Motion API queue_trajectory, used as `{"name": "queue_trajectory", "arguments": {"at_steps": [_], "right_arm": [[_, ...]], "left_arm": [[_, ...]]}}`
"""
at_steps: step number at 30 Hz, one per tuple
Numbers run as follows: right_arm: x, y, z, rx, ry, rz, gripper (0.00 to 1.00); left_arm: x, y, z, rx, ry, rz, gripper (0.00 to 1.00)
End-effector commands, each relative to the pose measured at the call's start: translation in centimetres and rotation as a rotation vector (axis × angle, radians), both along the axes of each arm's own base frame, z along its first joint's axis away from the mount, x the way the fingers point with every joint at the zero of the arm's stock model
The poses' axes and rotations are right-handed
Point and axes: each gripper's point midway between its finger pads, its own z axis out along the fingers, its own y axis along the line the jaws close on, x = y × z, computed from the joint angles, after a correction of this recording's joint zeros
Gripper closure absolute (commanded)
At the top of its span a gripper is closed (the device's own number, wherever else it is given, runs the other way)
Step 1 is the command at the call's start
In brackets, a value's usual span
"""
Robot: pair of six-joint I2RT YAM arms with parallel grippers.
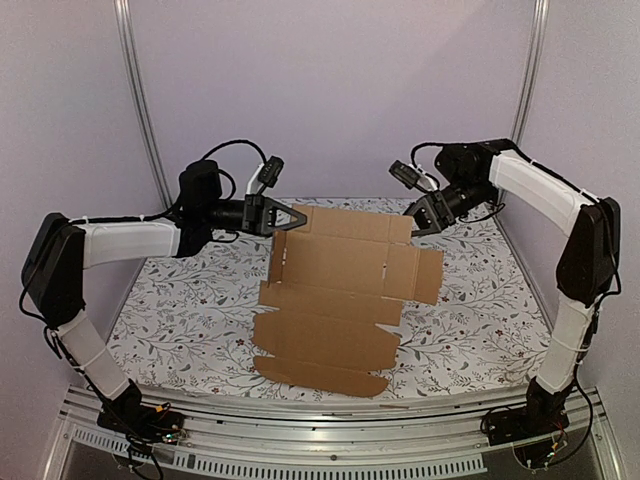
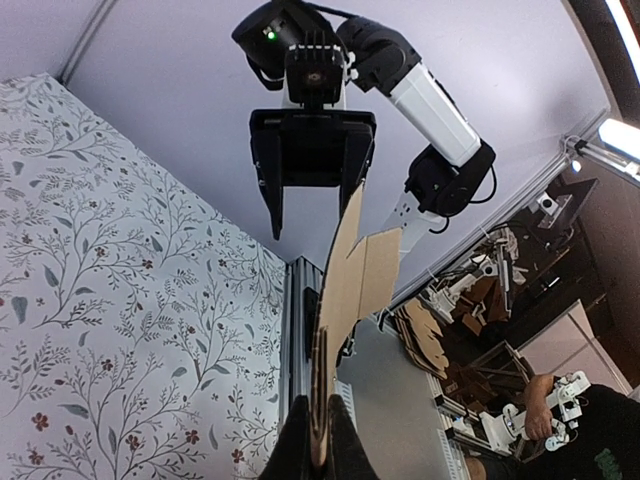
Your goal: Fold the paper box
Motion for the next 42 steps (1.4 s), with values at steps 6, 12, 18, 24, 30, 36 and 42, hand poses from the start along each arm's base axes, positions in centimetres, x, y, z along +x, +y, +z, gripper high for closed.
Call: {"name": "queue_trajectory", "arguments": {"at_steps": [6, 12, 18, 24, 30, 36, 42], "right_arm": [[-3.1, -1.0, 3.8, 0.065, -0.026, 0.039, 0.53], [-3.4, -1.0, 3.9, 0.076, -0.016, 0.047, 0.51], [-3.9, -1.1, 3.6, 0.075, 0.006, 0.062, 0.46], [-4.7, -0.9, 3.6, 0.087, 0.0, 0.094, 0.45], [-5.5, -0.3, 3.5, 0.081, 0.005, 0.122, 0.43], [-5.5, -0.4, 3.9, 0.065, -0.007, 0.127, 0.4], [-4.2, 0.9, 2.5, -0.043, -0.022, 0.053, 0.37]], "left_arm": [[-0.6, -0.1, -0.2, 0.014, 0.001, -0.003, 1.0], [-0.6, 0.0, 0.0, 0.011, -0.004, -0.004, 1.0], [-0.7, 0.1, 0.3, 0.009, -0.008, -0.006, 1.0], [-0.7, 0.1, 0.3, 0.008, -0.006, -0.007, 1.0], [-0.8, 0.1, 0.4, 0.007, -0.006, -0.006, 1.0], [-0.8, 0.2, 0.4, 0.016, -0.016, -0.003, 1.0], [-0.9, 0.3, 0.6, 0.025, -0.03, 0.004, 1.0]]}}
